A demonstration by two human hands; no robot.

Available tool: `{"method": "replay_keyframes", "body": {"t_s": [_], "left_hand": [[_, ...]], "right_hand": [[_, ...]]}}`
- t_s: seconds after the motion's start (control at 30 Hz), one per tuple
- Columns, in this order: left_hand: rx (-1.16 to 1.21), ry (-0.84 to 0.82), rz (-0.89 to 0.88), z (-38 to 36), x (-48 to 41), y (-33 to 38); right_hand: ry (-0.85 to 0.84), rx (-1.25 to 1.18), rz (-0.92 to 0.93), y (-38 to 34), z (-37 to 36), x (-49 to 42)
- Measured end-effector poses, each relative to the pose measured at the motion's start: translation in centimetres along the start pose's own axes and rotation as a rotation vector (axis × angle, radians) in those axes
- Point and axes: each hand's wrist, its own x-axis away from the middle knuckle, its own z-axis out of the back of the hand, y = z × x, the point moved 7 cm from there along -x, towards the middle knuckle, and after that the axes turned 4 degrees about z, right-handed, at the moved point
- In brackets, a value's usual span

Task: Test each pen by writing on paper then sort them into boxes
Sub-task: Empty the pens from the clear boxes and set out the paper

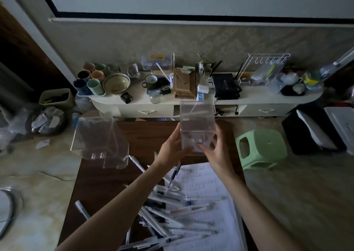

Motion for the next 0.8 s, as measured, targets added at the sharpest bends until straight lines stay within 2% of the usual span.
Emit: {"method": "replay_keyframes", "body": {"t_s": [0.13, 0.33, 0.47, 0.57, 0.6, 0.67, 0.73, 0.8], "left_hand": [[-0.158, 0.126, -0.085, -1.4, -2.1, 0.6], [-0.203, 0.189, -0.082, -1.2, -3.4, -1.6], [-0.186, 0.083, 0.008, -1.0, -4.9, -2.8], [-0.219, 0.013, 0.031, -1.2, -3.5, -4.4], [-0.33, 0.024, 0.067, -1.2, -2.2, -5.5], [-0.706, 0.057, 0.113, -1.1, 1.8, -8.4], [-1.025, 0.064, -0.034, -1.7, 6.9, -9.8], [-1.118, 0.02, -0.138, -2.5, 11.5, -12.5]], "right_hand": [[0.049, 0.022, 0.06, 1.6, 1.3, -1.2], [0.006, 0.113, 0.079, 4.0, 1.5, -2.8], [-0.031, 0.072, 0.001, 5.6, 1.0, -3.4], [-0.069, 0.123, -0.195, 8.6, 0.5, -0.7], [-0.077, 0.185, -0.246, 9.4, 0.2, 1.2], [-0.111, 0.404, -0.159, 9.8, -0.7, 5.9], [-0.213, 0.653, 0.056, 9.6, -2.8, 10.8], [-0.309, 0.805, 0.174, 10.1, -4.8, 14.7]]}}
